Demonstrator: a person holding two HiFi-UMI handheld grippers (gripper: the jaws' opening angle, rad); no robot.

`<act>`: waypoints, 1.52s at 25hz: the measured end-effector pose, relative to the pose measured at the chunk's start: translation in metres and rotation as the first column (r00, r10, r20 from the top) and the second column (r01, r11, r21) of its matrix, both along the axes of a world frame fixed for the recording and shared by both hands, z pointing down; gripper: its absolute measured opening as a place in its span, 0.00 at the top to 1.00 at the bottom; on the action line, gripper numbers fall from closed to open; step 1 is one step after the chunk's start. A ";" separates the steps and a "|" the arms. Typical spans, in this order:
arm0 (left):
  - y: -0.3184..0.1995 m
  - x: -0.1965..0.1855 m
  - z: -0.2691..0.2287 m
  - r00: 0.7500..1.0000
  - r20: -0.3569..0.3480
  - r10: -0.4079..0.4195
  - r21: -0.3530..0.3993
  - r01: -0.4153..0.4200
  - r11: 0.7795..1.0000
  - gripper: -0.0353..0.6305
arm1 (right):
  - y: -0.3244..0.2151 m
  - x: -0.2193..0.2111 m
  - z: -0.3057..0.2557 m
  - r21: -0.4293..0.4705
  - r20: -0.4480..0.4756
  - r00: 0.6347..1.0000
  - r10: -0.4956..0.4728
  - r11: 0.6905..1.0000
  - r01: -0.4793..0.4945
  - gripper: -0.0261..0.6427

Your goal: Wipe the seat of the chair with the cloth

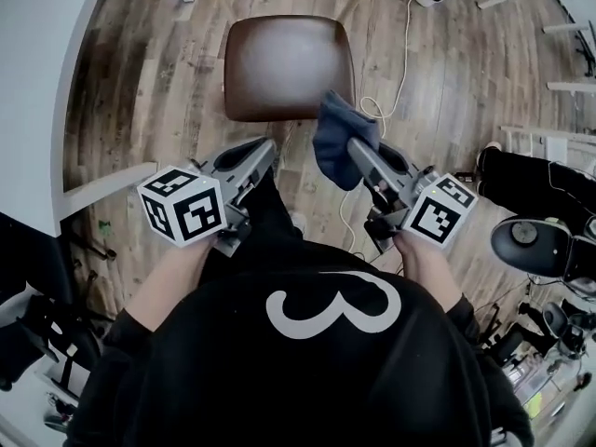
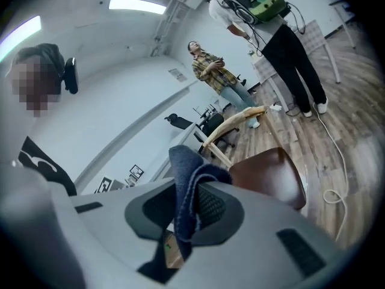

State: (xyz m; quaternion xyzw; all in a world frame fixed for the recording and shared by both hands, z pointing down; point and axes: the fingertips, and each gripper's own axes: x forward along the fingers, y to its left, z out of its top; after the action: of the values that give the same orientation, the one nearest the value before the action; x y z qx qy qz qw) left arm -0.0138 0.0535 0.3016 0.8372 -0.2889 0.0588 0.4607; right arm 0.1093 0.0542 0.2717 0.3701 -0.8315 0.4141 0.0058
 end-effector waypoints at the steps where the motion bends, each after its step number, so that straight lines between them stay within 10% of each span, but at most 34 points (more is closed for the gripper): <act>1: -0.011 -0.006 0.009 1.000 0.001 -0.005 -0.010 0.005 1.000 0.93 | -0.016 -0.003 0.006 -0.008 0.005 1.000 0.015 1.000 -0.014 0.88; 13: -0.127 -0.082 0.138 0.989 0.098 -0.107 -0.207 0.125 0.970 0.93 | -0.149 -0.077 0.098 -0.127 -0.056 0.998 -0.019 0.992 0.012 0.88; 21: -0.167 -0.073 0.190 0.985 0.173 -0.005 -0.208 0.042 0.977 0.93 | -0.209 -0.097 0.157 -0.116 -0.107 0.991 -0.076 0.991 0.064 0.88; 29: -0.195 -0.089 0.222 0.965 0.173 -0.195 -0.246 0.234 0.941 0.93 | -0.241 -0.111 0.216 -0.161 -0.035 0.993 -0.116 0.981 0.109 0.88; 38: -0.207 -0.090 0.234 0.962 0.165 -0.219 -0.265 0.257 0.929 0.93 | -0.277 -0.150 0.232 -0.142 0.012 0.991 -0.133 0.981 0.133 0.88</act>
State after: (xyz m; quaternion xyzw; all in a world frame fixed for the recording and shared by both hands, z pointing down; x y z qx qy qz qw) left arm -0.1039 -0.1536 0.5359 0.7152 -0.4069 0.0988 0.5595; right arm -0.0411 -0.2226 0.5040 0.3119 -0.8227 0.4717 0.0590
